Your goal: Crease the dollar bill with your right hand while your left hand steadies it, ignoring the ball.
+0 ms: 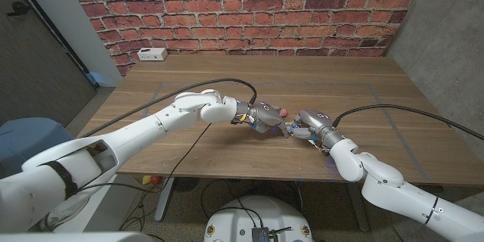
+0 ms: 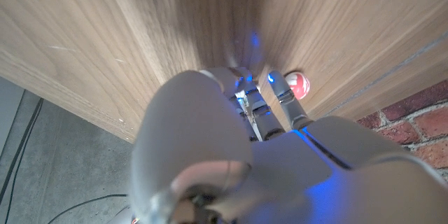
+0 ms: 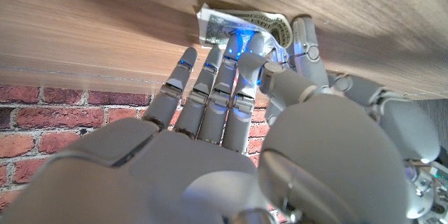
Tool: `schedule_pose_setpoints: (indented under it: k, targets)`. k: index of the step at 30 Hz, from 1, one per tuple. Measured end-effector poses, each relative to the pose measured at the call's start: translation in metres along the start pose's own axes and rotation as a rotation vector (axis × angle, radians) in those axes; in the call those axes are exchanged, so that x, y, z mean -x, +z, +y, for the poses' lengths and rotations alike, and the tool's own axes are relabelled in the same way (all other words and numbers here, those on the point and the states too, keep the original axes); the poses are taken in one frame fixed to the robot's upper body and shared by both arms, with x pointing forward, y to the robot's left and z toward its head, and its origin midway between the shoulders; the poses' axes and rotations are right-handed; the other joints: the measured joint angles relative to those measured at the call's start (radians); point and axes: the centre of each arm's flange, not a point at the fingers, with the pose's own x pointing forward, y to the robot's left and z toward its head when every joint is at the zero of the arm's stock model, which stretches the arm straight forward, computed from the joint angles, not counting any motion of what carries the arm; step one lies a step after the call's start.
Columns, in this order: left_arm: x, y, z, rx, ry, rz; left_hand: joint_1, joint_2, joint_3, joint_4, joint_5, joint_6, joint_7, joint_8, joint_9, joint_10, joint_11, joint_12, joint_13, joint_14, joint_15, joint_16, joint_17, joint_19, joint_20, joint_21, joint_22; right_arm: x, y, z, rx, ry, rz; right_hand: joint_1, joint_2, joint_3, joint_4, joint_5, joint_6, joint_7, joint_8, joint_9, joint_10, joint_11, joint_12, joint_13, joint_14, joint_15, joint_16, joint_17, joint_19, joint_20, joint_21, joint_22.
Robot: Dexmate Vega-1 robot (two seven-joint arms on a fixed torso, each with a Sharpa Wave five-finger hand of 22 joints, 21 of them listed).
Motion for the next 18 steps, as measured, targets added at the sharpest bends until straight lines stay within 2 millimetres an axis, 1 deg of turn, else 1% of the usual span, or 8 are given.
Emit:
schedule_pose_setpoints:
  k: [3,6,8,11,14,15,17,18]
  targets:
    - [0.006,0.001,-0.007,0.022,0.028,0.008,-0.119,-0.01,-0.052,0.023,-0.029,-0.115,-0.045,-0.006,-0.01,-0.125,-0.005,-0.016,-0.003,-0.092,0.003,0.0,-0.009,-0.003,-0.015,-0.068,-0.001,0.0,0.0,0.0,0.0,0.0,0.001,0.0,0.0,0.0,0.0,0.0,0.0,0.0,0.0,0.0,0.0,0.0,0.0,0.0,0.0,0.0,0.0,0.0,0.0,0.0,0.0,0.0]
    - [0.013,-0.004,-0.005,0.004,0.137,0.041,-0.201,-0.013,-0.082,0.028,-0.056,-0.209,-0.061,-0.006,-0.006,-0.214,-0.01,-0.014,-0.005,-0.163,0.006,0.0,-0.019,-0.001,-0.016,-0.123,0.0,0.001,0.0,0.001,0.0,0.001,0.001,0.0,0.0,0.0,0.0,0.0,0.0,0.0,0.0,0.0,0.0,0.0,0.0,0.0,0.0,0.0,0.0,0.0,0.0,0.0,0.0,0.0]
    - [0.016,-0.004,-0.006,0.006,0.178,0.051,-0.241,-0.016,-0.093,0.034,-0.07,-0.245,-0.065,-0.006,-0.005,-0.258,-0.011,-0.014,-0.005,-0.193,0.011,0.0,-0.023,-0.001,-0.016,-0.15,0.002,0.001,0.0,0.001,0.0,0.0,0.001,0.0,0.0,0.0,0.0,0.0,0.0,0.0,0.0,0.0,0.0,0.0,-0.001,-0.001,0.0,0.0,0.0,0.0,0.0,0.0,0.0,0.0]
    - [0.02,-0.006,-0.006,0.007,0.258,0.07,-0.273,-0.022,-0.105,0.04,-0.079,-0.264,-0.067,-0.006,-0.007,-0.28,-0.013,-0.014,-0.007,-0.21,0.018,0.0,-0.028,-0.001,-0.016,-0.171,0.002,0.002,0.001,0.001,-0.001,0.0,0.001,0.0,0.0,0.0,0.0,0.0,0.0,0.0,-0.003,0.0,0.0,0.0,-0.003,-0.001,0.0,0.0,0.0,0.005,0.0,0.0,0.0,0.001]
    - [0.023,-0.006,-0.012,0.02,0.256,0.077,-0.291,-0.027,-0.109,0.036,-0.086,-0.271,-0.067,-0.006,-0.008,-0.285,-0.018,-0.007,-0.007,-0.22,0.017,0.0,-0.032,-0.001,-0.016,-0.184,0.002,0.003,0.002,0.001,-0.003,-0.003,0.0,0.0,0.0,-0.003,0.003,0.001,-0.01,0.01,-0.003,0.0,-0.007,0.007,-0.005,-0.001,-0.002,0.002,0.004,0.009,0.0,0.0,0.0,0.002]
    - [0.027,-0.008,-0.005,0.003,0.349,0.096,-0.291,-0.027,-0.109,0.036,-0.086,-0.275,-0.067,-0.006,-0.008,-0.285,-0.018,-0.007,-0.007,-0.22,0.017,0.0,-0.033,-0.002,-0.015,-0.187,0.002,0.003,0.002,0.001,-0.004,-0.003,0.0,0.005,0.005,-0.008,0.004,0.0,-0.017,0.016,-0.003,0.0,-0.012,0.012,-0.009,0.001,-0.005,0.005,0.004,0.013,0.0,0.0,0.0,0.002]
    - [0.027,-0.007,-0.008,0.009,0.345,0.098,-0.298,-0.034,-0.11,0.036,-0.089,-0.275,-0.067,-0.005,-0.008,-0.285,-0.018,-0.006,-0.007,-0.22,0.017,0.0,-0.034,-0.003,-0.014,-0.191,0.002,0.003,0.002,0.001,-0.009,-0.005,0.0,0.009,0.009,-0.02,0.012,-0.013,-0.059,0.013,-0.006,0.0,-0.021,0.021,-0.018,0.001,-0.012,0.009,0.004,0.019,0.0,0.0,0.0,0.002]
    - [0.032,-0.008,-0.001,-0.003,0.437,0.108,-0.298,-0.034,-0.113,0.032,-0.089,-0.275,-0.067,0.0,-0.008,-0.285,-0.019,0.0,-0.007,-0.22,0.017,0.0,-0.036,-0.003,-0.014,-0.192,0.002,0.004,0.003,0.0,-0.016,-0.008,-0.002,0.009,0.01,-0.032,0.015,-0.022,-0.094,0.007,-0.012,0.0,-0.026,0.026,-0.02,0.003,-0.021,0.012,0.004,0.024,-0.001,0.001,0.0,0.002]
